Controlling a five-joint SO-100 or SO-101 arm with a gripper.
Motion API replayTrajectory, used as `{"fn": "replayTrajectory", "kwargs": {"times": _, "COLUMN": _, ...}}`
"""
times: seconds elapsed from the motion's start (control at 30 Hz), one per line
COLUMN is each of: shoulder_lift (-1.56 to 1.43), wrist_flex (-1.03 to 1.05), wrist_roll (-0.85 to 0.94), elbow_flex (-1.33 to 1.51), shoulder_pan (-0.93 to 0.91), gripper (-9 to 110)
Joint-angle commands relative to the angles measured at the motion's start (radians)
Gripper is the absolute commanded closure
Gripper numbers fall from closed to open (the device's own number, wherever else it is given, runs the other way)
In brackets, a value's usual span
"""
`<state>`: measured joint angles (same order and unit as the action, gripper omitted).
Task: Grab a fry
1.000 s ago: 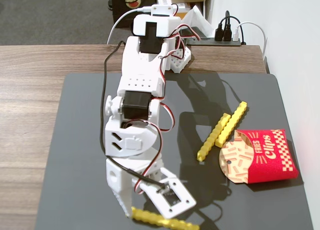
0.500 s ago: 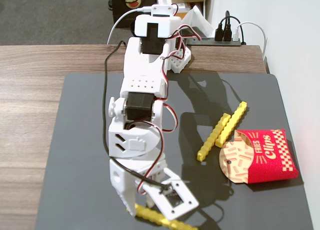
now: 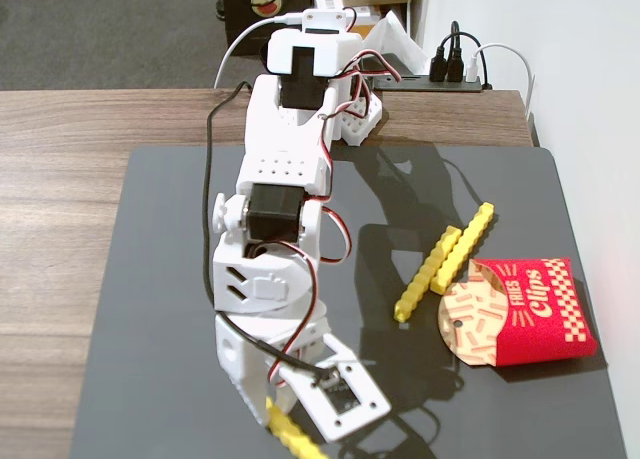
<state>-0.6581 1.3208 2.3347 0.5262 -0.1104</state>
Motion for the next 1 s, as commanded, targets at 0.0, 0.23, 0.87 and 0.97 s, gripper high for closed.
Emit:
{"fn": "replayTrajectory", "kwargs": {"times": 0.0, "shoulder_lift": -0.048, "wrist_flex": 0.02, "wrist_roll": -0.031, "elbow_flex": -0.044, "shoulder_pan": 0.012, "gripper": 98}}
{"fn": "replayTrajectory", "kwargs": {"times": 0.23, "shoulder_lift": -0.075, "wrist_flex": 0.066, "wrist_roll": -0.08, "elbow_flex": -0.037, "shoulder_pan": 0.018, "gripper": 101}}
{"fn": "replayTrajectory", "kwargs": {"times": 0.87, "shoulder_lift": -0.405, "wrist_flex": 0.117, "wrist_roll": -0.499, "elbow_flex": 0.299, "shoulder_pan": 0.048, "gripper": 101}}
{"fn": "replayTrajectory", "kwargs": {"times": 0.97, "shoulder_lift": -0.495, "wrist_flex": 0.107, "wrist_roll": -0.548, "elbow_flex": 0.405, "shoulder_pan": 0.057, "gripper": 101}}
